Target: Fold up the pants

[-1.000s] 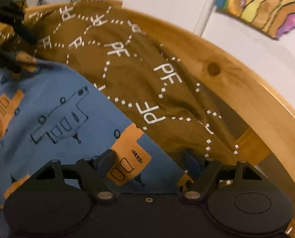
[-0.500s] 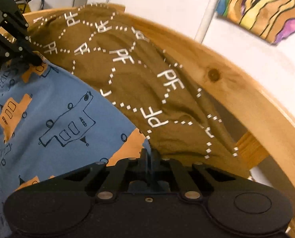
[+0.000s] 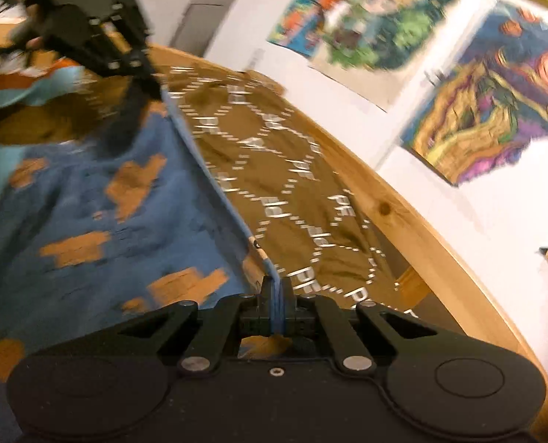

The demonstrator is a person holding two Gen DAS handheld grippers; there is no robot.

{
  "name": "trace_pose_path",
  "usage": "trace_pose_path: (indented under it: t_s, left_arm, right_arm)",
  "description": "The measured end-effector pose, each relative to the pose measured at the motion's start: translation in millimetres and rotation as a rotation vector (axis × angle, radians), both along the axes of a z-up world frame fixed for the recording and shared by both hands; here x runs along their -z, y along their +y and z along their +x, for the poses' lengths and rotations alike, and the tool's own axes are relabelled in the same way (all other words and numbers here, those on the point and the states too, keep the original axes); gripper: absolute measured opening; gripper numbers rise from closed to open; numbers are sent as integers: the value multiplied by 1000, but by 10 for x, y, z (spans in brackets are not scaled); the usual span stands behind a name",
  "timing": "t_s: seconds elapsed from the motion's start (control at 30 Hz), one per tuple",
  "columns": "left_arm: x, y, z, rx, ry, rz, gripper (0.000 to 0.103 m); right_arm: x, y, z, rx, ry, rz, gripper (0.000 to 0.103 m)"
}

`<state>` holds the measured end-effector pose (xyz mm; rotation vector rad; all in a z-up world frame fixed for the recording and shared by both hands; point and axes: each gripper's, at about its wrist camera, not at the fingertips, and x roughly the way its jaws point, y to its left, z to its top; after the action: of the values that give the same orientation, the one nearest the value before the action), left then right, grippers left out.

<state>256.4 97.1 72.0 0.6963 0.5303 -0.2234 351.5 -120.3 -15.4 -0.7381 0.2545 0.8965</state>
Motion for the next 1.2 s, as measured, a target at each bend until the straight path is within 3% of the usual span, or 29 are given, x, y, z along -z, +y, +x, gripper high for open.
trace_pose_path:
  t_s: [0.1,0.27,0.43,0.6,0.77,0.9,1.13,1.2]
  left_arm:
    - [170,-146,-347,84,-4,88,1]
    - [440,-259,-721,182,76,140,1]
    - [873,-250,-924,214,145,202,1]
    - [1134,-204,-1031,230,151,262,1]
    - [1115,-133,-1150,279,139,277,1]
    - [1149,-121,-1172,310,176,294,1]
    - [1268,-116,-1229,325,220,313,1]
    - [1287,-106,-1242,327,217,318,2]
  right_arm:
    - [62,-100,-399,-40,0,-46,0]
    - [315,-207,-925,-67,59,-120,0]
    - [668,-171,-1259,-65,140,-191,0]
    - [901,-46,-1438,-73,133,-245,0]
    - [786,-93,-1523,-77,148,-216,0]
    - [715,-166,-1667,-102,185,-215,0]
    - [876,-105,-1734,-114,243,-235,1]
    - [905,-89,-1723,-107,240,-241,7]
